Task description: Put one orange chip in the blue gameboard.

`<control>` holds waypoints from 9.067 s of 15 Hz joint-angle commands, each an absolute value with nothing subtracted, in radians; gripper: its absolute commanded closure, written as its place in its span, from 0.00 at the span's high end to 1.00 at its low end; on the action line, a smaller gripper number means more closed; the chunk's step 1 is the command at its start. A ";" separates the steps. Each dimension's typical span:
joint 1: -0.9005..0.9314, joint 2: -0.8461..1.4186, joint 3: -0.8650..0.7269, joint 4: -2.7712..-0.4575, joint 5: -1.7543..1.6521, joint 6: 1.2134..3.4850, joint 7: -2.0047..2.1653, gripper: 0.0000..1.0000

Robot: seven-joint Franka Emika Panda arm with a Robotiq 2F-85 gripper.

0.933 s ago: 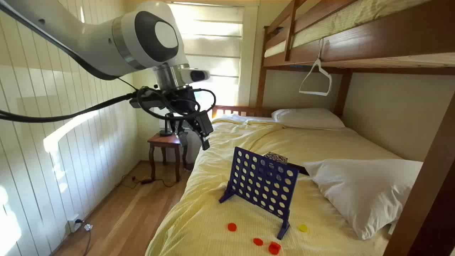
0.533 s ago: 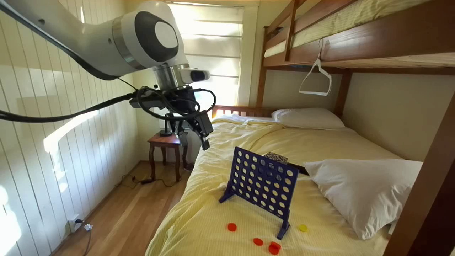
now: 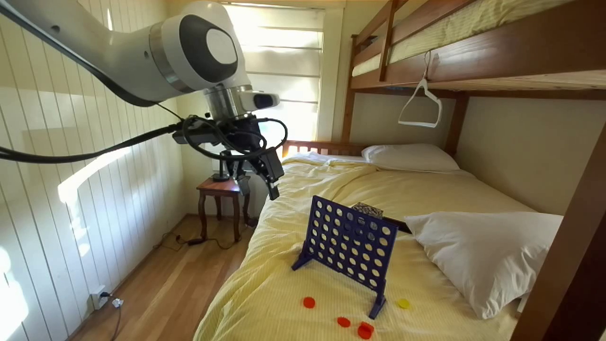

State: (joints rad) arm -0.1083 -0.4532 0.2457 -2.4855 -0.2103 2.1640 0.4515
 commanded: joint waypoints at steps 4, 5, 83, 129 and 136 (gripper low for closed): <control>-0.083 -0.450 0.222 -2.483 -0.223 2.159 0.461 1.00; -0.083 -0.450 0.222 -2.483 -0.223 2.159 0.461 1.00; -0.126 0.564 -0.013 -2.127 0.069 2.676 -0.106 0.84; -0.077 0.511 -0.047 -2.176 0.030 2.600 -0.068 0.73; -0.076 0.509 -0.052 -2.178 0.027 2.601 -0.063 0.67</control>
